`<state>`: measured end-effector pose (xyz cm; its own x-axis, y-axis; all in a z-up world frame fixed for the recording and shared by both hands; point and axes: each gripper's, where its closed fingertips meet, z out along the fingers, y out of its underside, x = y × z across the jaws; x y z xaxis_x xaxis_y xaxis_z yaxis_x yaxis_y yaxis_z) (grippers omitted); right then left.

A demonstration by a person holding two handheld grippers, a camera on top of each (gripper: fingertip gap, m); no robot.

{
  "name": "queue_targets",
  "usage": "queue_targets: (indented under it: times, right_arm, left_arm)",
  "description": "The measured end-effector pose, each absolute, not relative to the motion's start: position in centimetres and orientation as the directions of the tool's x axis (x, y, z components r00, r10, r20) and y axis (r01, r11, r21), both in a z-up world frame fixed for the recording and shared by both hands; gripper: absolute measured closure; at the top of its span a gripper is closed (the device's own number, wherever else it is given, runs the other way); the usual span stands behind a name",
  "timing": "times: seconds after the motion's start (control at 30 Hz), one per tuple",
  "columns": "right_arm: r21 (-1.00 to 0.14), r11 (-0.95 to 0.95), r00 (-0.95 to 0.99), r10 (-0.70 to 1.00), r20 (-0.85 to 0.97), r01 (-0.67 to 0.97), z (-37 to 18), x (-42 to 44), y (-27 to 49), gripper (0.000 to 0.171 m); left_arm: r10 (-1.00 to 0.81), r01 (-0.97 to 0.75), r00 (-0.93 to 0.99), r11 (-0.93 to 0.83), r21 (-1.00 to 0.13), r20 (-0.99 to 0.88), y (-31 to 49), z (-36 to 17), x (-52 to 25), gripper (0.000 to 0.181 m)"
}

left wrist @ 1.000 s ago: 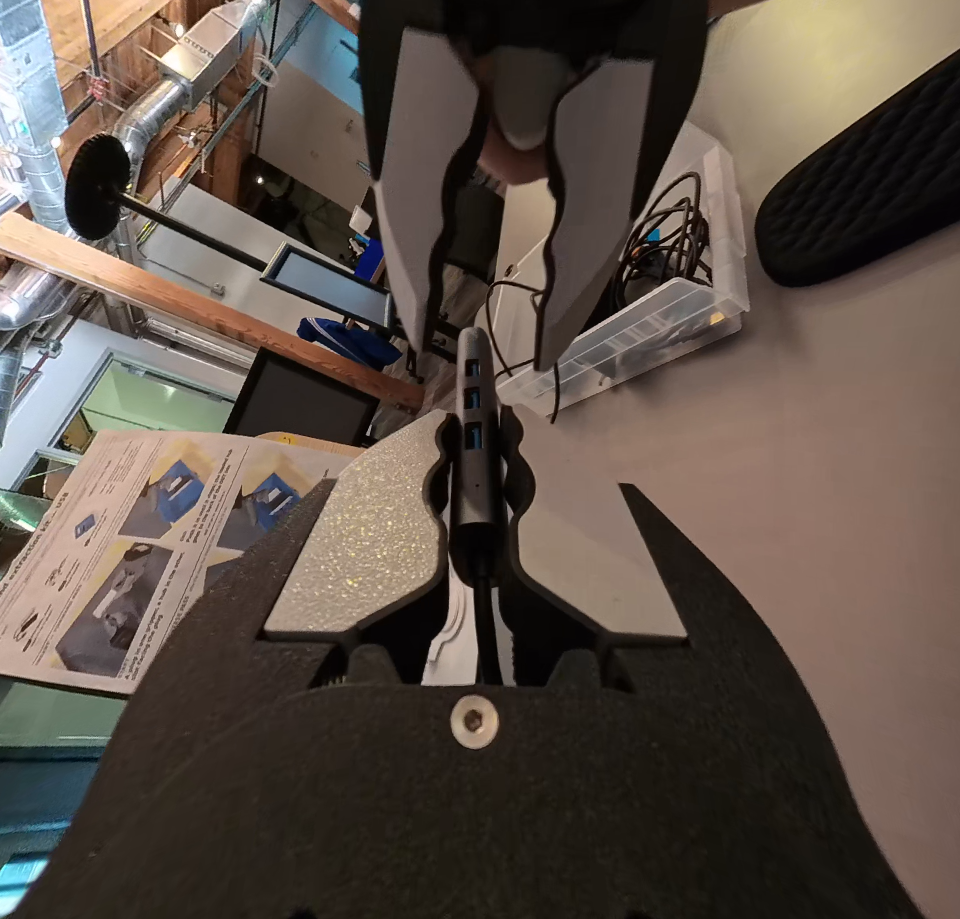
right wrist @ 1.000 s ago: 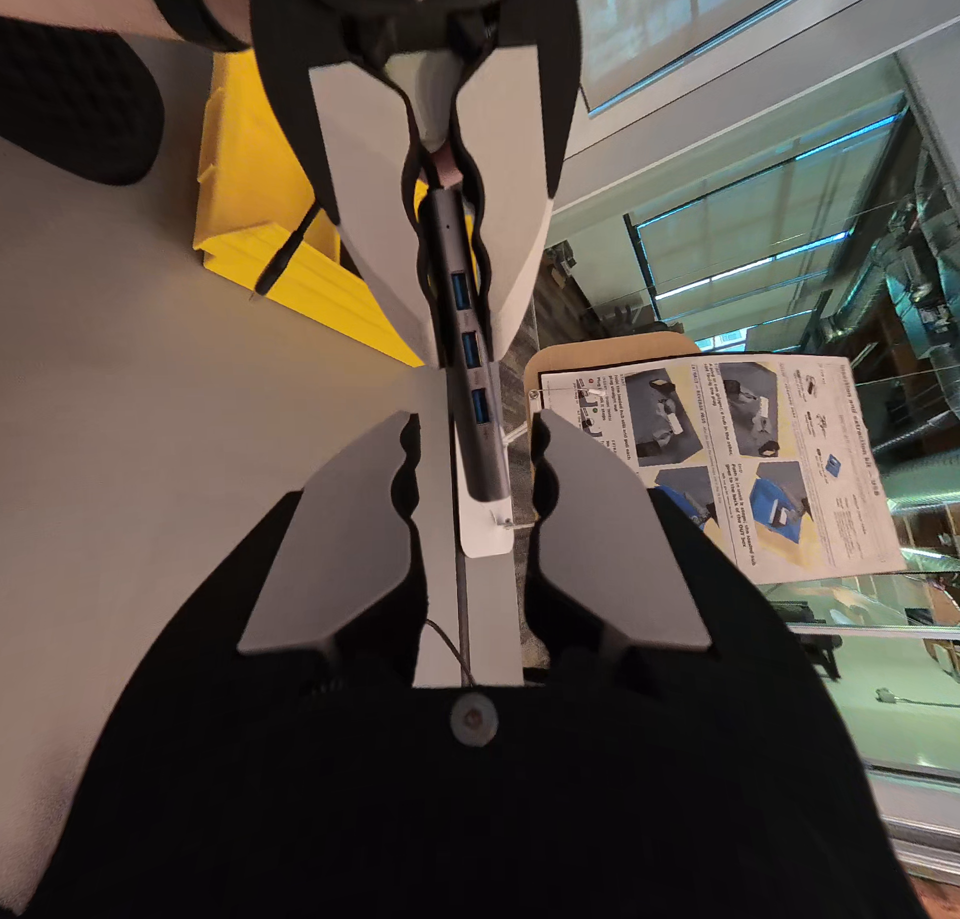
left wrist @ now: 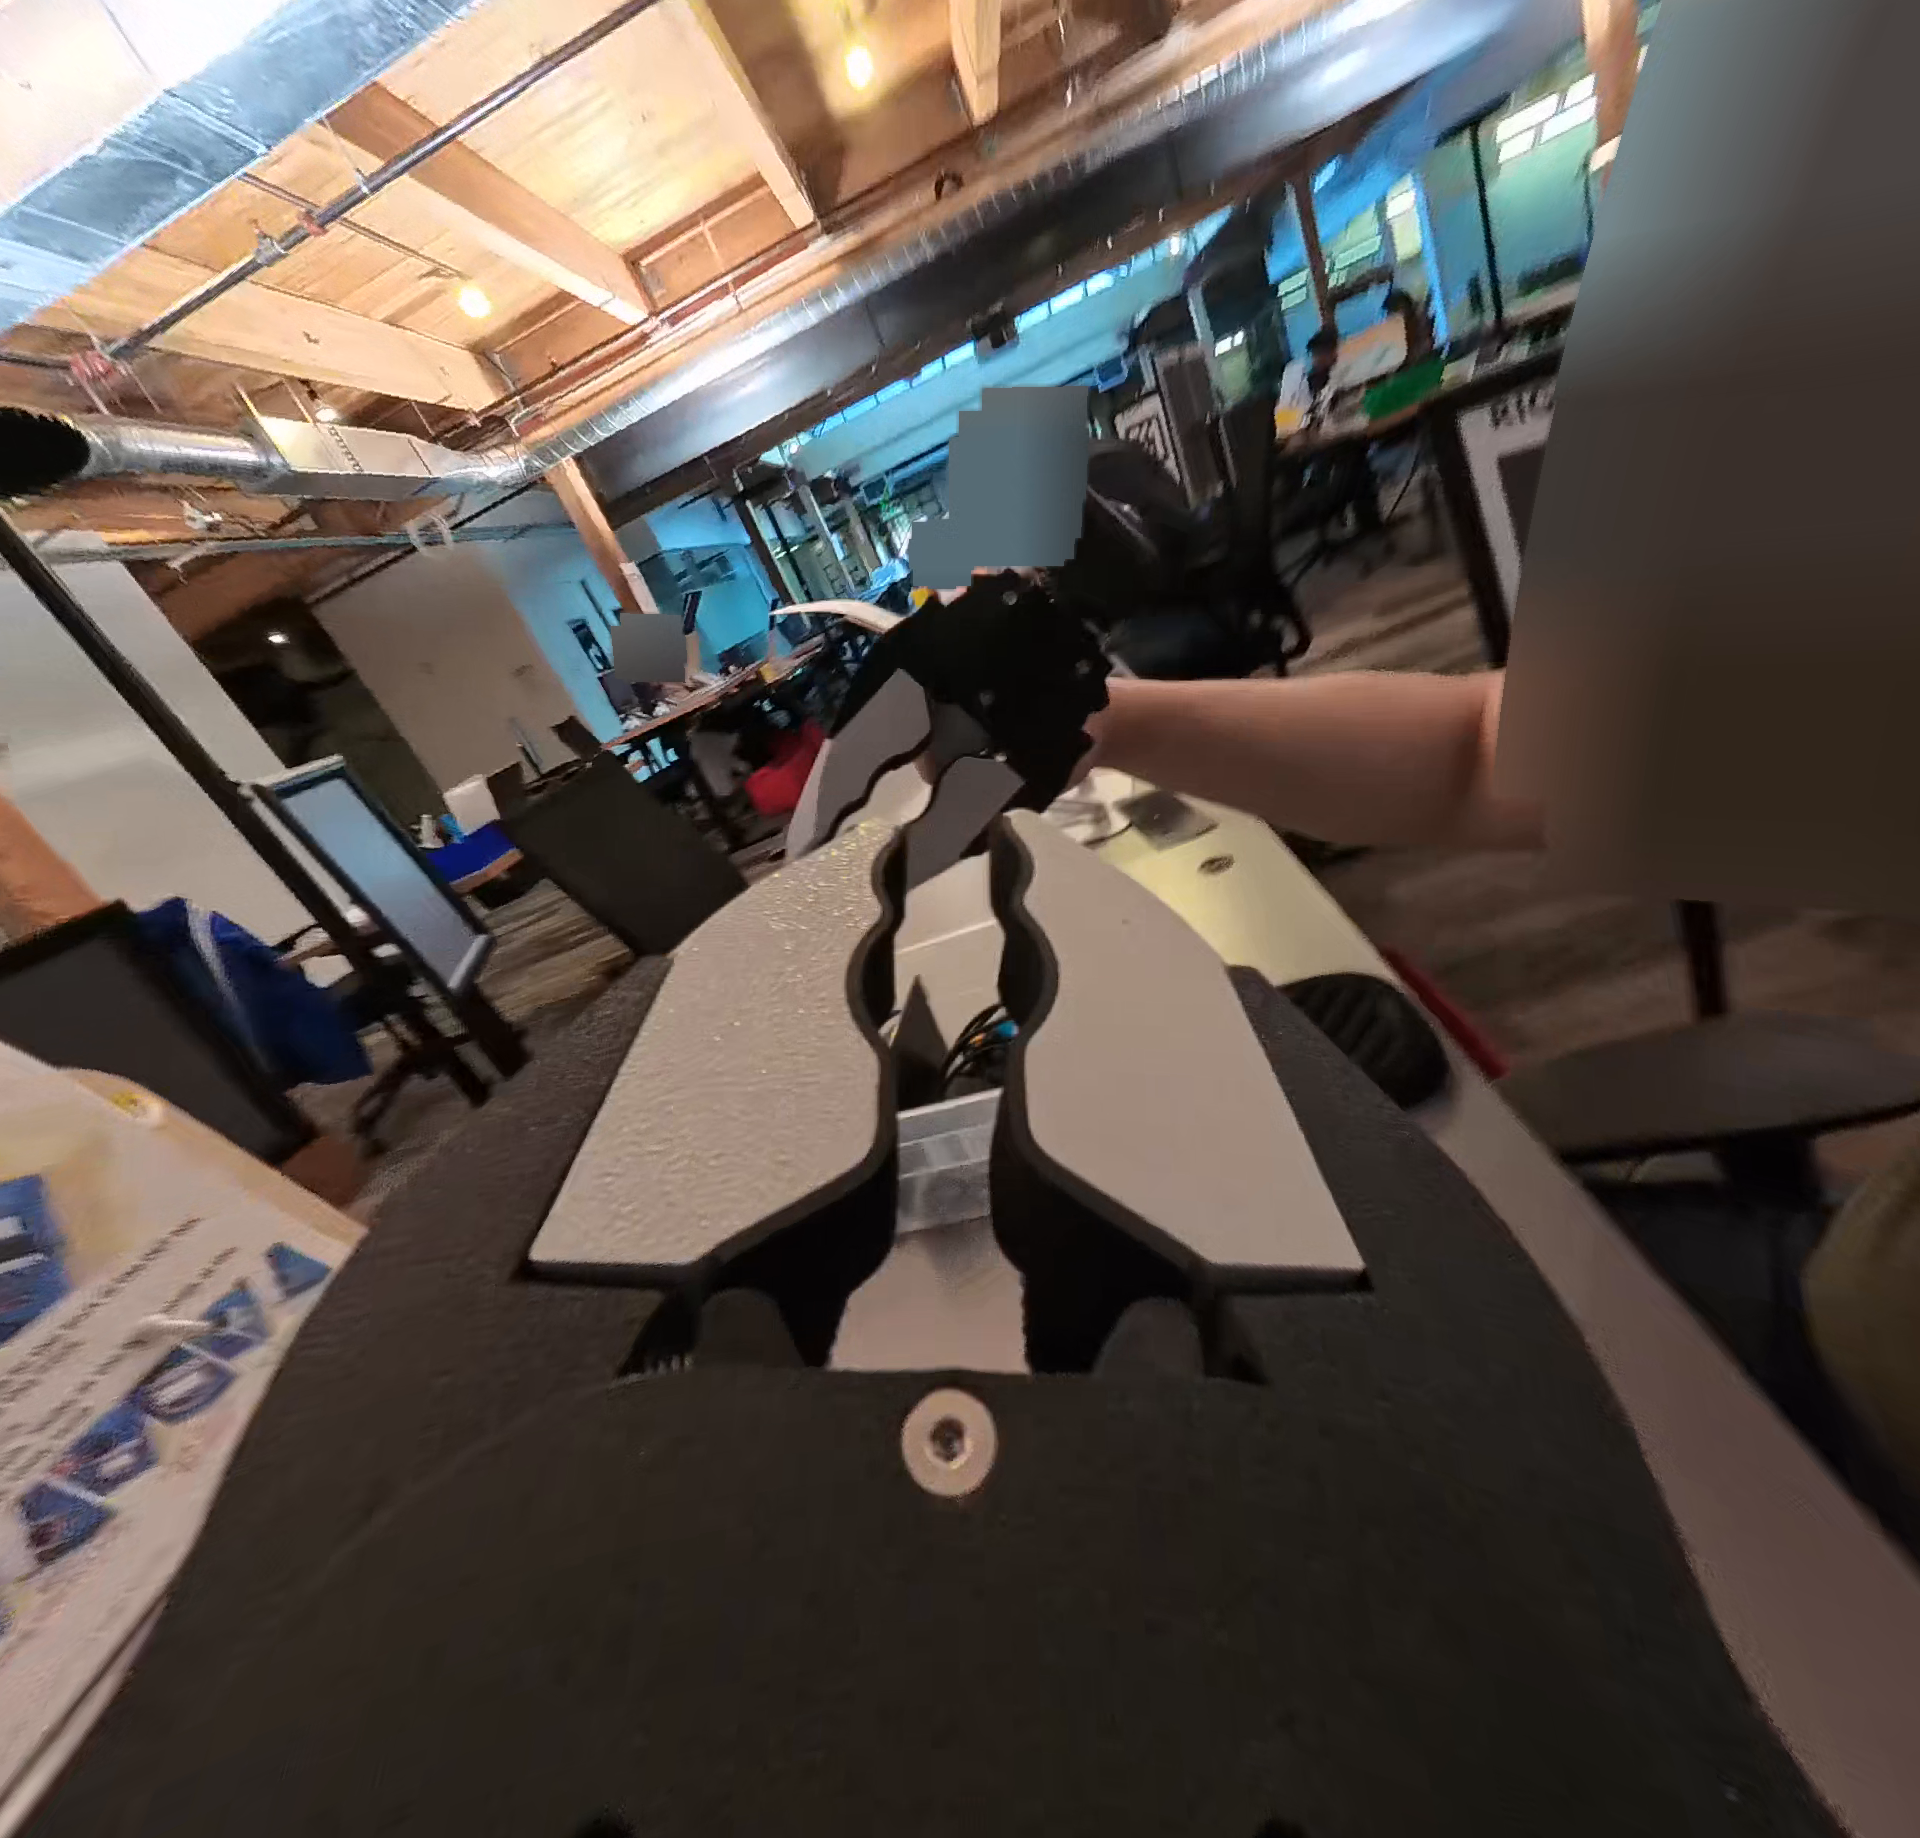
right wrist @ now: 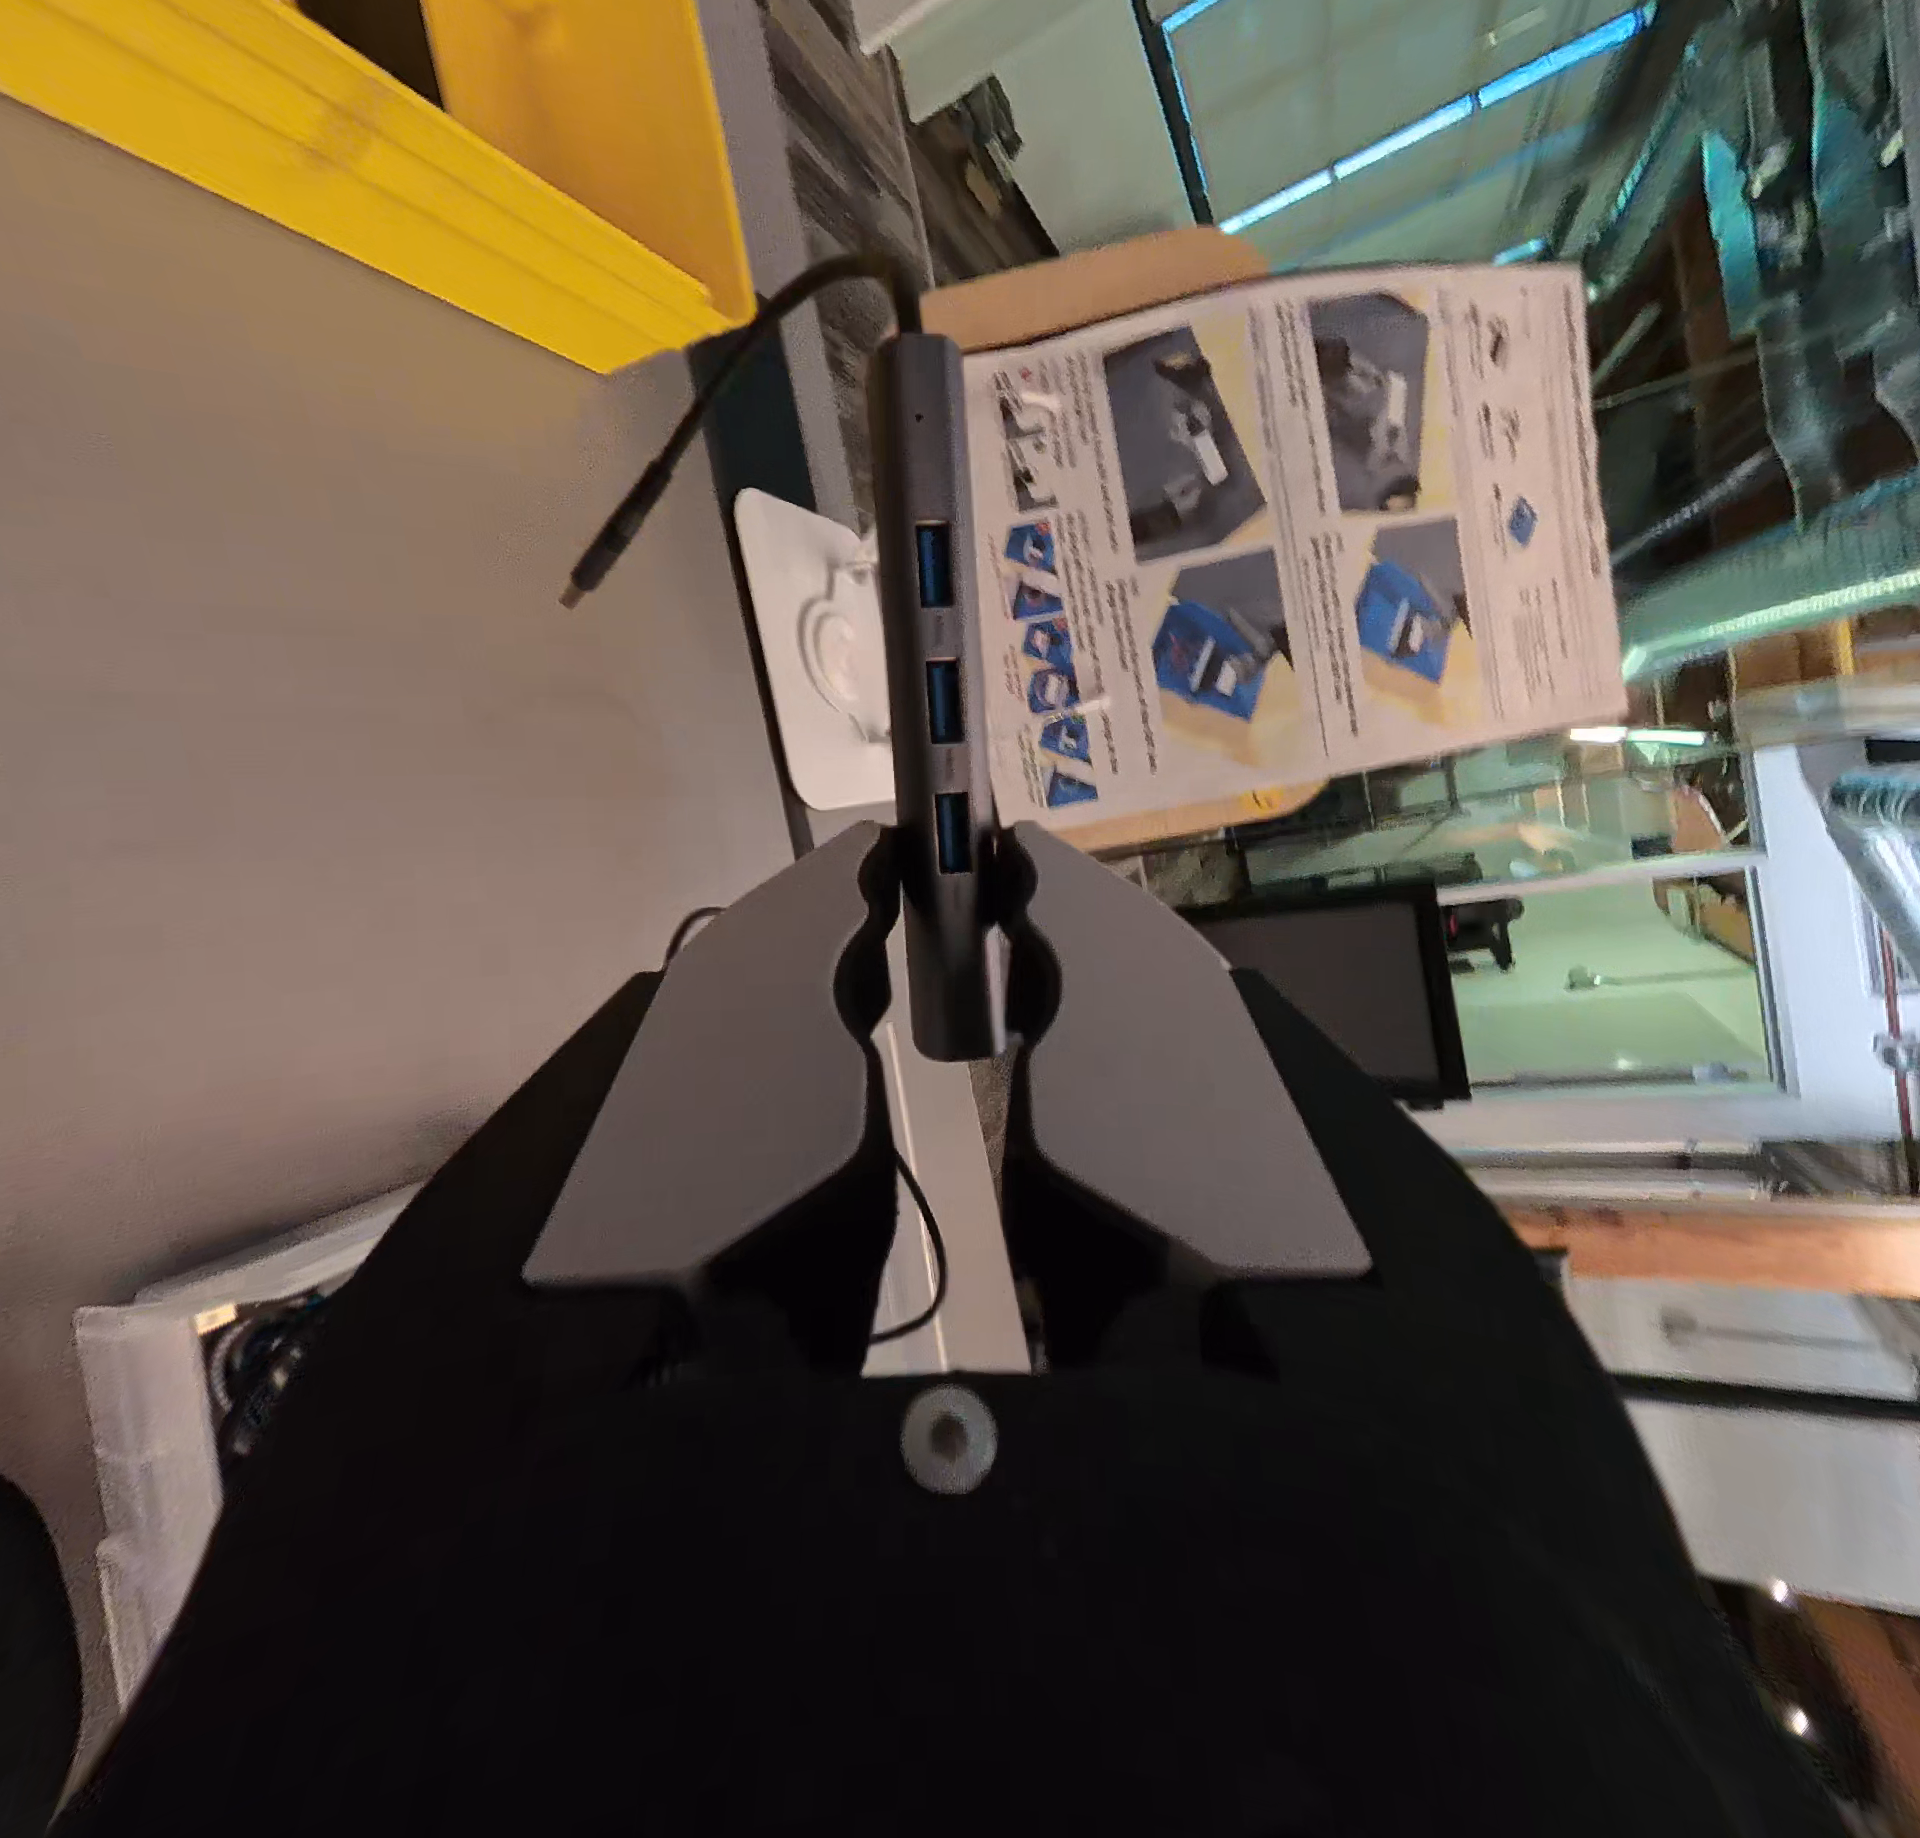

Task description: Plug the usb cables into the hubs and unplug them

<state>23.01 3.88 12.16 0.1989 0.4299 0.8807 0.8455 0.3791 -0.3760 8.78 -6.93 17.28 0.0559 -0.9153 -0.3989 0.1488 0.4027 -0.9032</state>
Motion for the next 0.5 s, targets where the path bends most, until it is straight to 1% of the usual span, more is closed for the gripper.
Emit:
queue_targets:
  times: [0.07,0.1,0.27,0.37,0.5]
  right_arm:
    - [-0.418,0.344,0.257,0.427,0.867,0.841,13.2,24.6,4.5,0.152]
    - [-0.432,0.333,0.280,0.417,0.865,0.838,13.7,25.4,4.7,0.152]
    - [-0.499,0.280,0.369,0.408,0.835,0.820,16.0,28.7,5.4,0.153]
    - [-0.543,0.230,0.420,0.423,0.803,0.807,17.6,30.6,6.1,0.152]
    - [-0.628,0.163,0.508,0.452,0.733,0.761,18.8,32.8,7.2,0.152]
  left_arm:
    - [-0.939,0.189,0.011,0.340,-0.921,-0.344,-7.1,17.5,8.5,0.179]
    - [-0.947,0.206,-0.016,0.311,-0.928,-0.321,-7.2,17.6,8.3,0.181]
    - [-0.964,0.261,-0.085,0.225,-0.939,-0.254,-7.5,18.2,7.6,0.181]
    - [-0.942,0.312,-0.263,0.124,-0.942,-0.211,-9.6,18.8,6.7,0.181]
    - [-0.841,0.403,-0.525,-0.111,-0.909,-0.130,-11.6,20.3,4.2,0.181]
